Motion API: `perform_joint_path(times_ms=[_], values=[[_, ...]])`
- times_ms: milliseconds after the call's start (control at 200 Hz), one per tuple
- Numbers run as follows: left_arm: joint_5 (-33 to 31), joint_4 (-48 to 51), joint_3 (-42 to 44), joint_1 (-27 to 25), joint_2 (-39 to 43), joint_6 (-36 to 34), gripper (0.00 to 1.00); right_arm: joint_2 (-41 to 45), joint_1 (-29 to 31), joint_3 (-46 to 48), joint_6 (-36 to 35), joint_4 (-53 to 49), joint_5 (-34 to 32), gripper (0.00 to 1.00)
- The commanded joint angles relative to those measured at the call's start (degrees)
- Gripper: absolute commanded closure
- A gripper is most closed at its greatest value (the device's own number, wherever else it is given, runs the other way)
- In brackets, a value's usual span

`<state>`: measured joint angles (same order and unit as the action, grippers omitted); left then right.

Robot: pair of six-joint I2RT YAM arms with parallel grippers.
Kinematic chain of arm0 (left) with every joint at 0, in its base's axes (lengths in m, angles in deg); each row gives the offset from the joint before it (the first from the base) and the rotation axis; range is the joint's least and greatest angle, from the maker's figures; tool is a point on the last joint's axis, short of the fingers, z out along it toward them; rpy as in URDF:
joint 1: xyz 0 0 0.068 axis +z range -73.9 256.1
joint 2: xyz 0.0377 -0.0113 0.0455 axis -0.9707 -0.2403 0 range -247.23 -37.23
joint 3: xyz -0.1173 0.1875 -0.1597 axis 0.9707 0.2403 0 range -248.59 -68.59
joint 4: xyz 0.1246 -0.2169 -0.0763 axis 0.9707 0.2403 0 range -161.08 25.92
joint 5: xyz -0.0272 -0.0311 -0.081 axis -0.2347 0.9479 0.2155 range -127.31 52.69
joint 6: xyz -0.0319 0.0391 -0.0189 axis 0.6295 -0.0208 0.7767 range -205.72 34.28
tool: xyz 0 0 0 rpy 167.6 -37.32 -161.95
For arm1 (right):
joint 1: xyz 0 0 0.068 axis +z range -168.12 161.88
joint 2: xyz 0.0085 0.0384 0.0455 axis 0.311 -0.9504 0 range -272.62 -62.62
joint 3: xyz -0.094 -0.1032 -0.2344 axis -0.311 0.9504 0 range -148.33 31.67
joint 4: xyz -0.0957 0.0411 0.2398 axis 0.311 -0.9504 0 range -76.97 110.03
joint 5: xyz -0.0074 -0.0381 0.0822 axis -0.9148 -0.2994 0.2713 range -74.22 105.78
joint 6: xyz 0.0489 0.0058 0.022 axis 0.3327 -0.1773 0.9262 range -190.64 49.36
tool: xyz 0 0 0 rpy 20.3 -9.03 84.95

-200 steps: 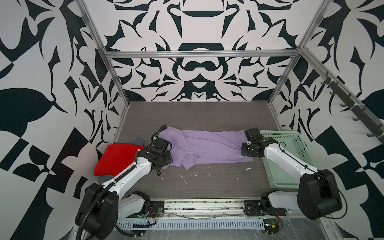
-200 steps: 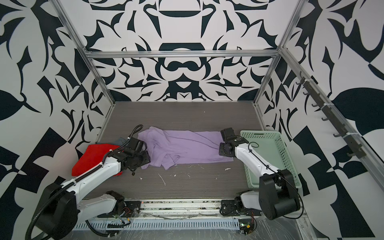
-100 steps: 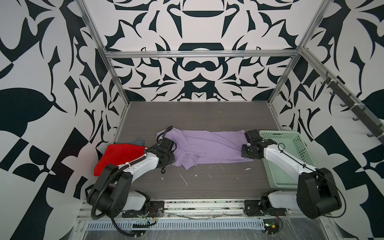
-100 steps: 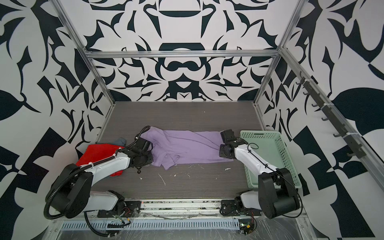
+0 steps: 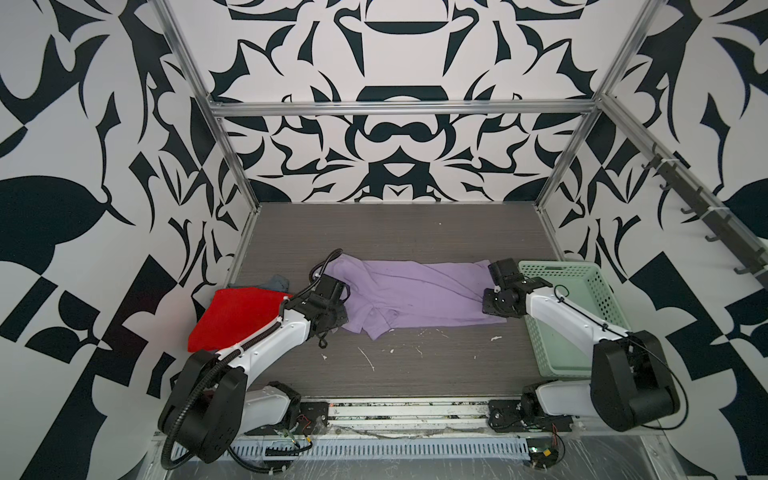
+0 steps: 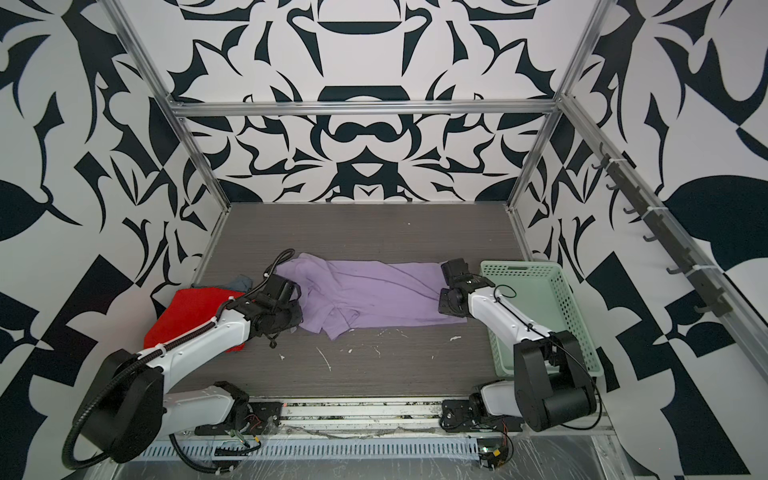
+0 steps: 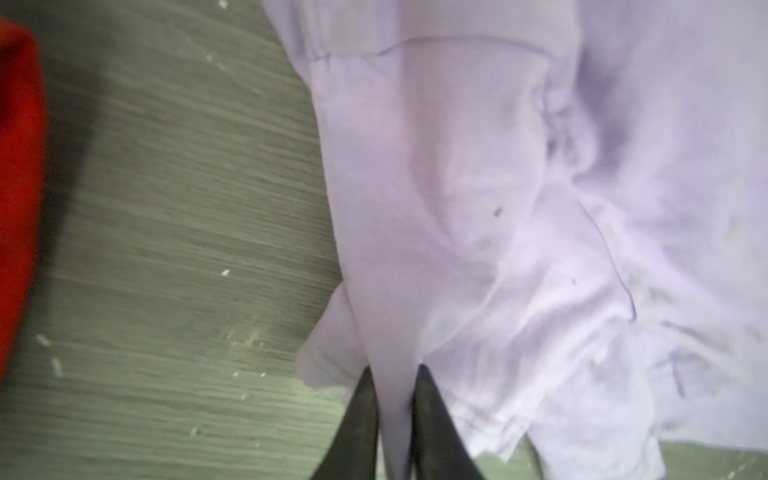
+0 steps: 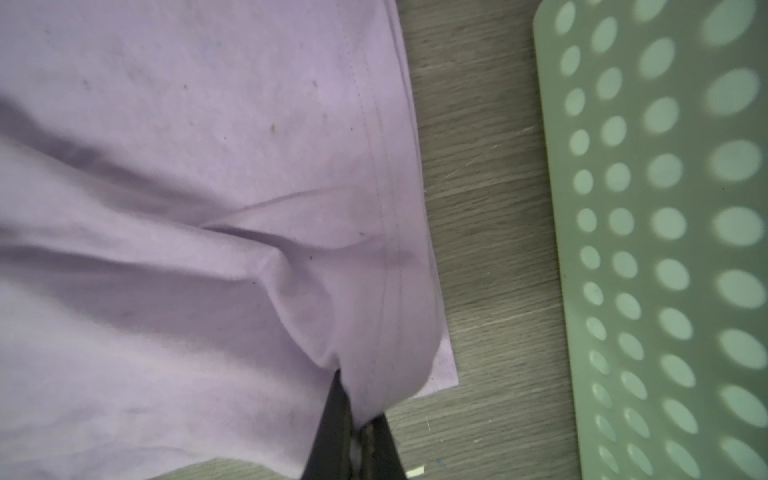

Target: Fold and stack the t-shirts

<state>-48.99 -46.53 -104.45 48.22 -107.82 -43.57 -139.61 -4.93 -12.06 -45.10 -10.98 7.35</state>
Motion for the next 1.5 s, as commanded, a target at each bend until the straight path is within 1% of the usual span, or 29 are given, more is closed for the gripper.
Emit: perform_joint_path(times_ms=[0,235,260,440,465,505,560,600,705,720,850,935,950,975,1090,1195,1250,1290,1335,1375,1480,1495], values=[[0.41,3.13,-1.32,-0.07,0.06,-0.04,0.75,0.06,-0.36,-0.93,0.17,1.36,-0.91,1.0],[1.13,1.11,-0.86,-0.07,-2.01,0.3,0.75,0.26,-0.51,-0.18,0.26,1.84,-0.48,1.0],[1.14,0.95,-0.79,-0.07,-4.05,0.38,0.75,0.34,-0.51,-0.13,0.36,1.84,-0.4,1.0],[1.31,-1.53,-0.23,-0.07,-6.28,0.31,0.75,0.95,-0.71,0.22,0.26,1.86,-0.19,1.0],[1.32,-1.87,-0.23,-0.08,-6.55,0.22,0.76,0.88,-0.71,0.22,0.21,1.9,-0.11,1.0],[1.23,-2.27,-0.47,-0.07,-6.91,0.06,0.81,1.01,-0.71,0.3,0.24,1.91,-0.02,1.0],[0.76,-2.42,-1.0,-0.09,-7.03,-0.29,0.92,1.1,-0.71,0.31,0.31,1.75,-0.1,1.0],[0.35,-2.04,-1.55,-0.07,-6.51,-0.32,1.0,1.25,-0.68,0.31,0.35,1.6,-0.38,1.0],[-0.47,-0.3,-2.5,-0.07,-2.92,-0.42,1.0,1.65,-0.97,0.31,0.45,1.24,-1.2,1.0],[-0.79,0.27,-2.71,-0.11,-1.2,-0.57,1.0,1.71,-1.02,0.31,0.44,1.08,-1.24,1.0],[-5.4,7.84,-5.95,0.34,6.18,-1.36,1.0,2.65,-1.77,0.23,0.81,0.37,-2.12,1.0],[-6.93,11.89,-8.21,2.07,10.64,-3.03,1.0,3.55,-2.49,-0.23,0.52,-0.45,-2.12,1.0],[-7.11,12.74,-8.73,2.42,11.37,-3.21,1.0,3.72,-2.61,-0.51,0.43,-0.57,-3.88,1.0],[-7.36,13.98,-9.52,3.17,12.45,-3.57,1.0,4.05,-2.87,-0.83,0.28,-0.97,-4.04,1.0],[-5.81,18.09,-13.31,6.66,16.29,-5.42,1.0,5.73,-3.33,-2.79,-0.91,-3.39,-3.81,1.0],[-5.03,21.53,-16.16,9.39,17.54,-7.07,1.0,7.06,-3.51,-4.67,-2.16,-5.59,-3.5,1.0],[-4.02,21.85,-16.69,11.14,17.08,-8.03,1.0,7.21,-3.61,-5.26,-2.68,-6.53,-3.51,1.0],[-4.44,23.56,-16.41,12.3,16.27,-8.27,1.0,7.08,-3.73,-5.39,-3.03,-6.79,-3.62,1.0],[-4.27,23.08,-15.49,13.75,15.03,-8.57,1.0,6.81,-3.81,-5.25,-3.14,-6.88,-3.72,1.0],[-2.76,22.41,-14.3,14.78,13.66,-8.67,1.0,6.36,-3.96,-4.95,-3.13,-6.44,-3.72,1.0],[1.73,13.41,-10.44,16.04,9.61,-8.66,1.0,4.99,-4.01,-4.06,-2.57,-4.58,-3.18,1.0],[2.14,12.17,-10.0,16.2,8.81,-8.65,1.0,4.76,-4.05,-3.82,-2.48,-4.26,-1.23,1.0]])
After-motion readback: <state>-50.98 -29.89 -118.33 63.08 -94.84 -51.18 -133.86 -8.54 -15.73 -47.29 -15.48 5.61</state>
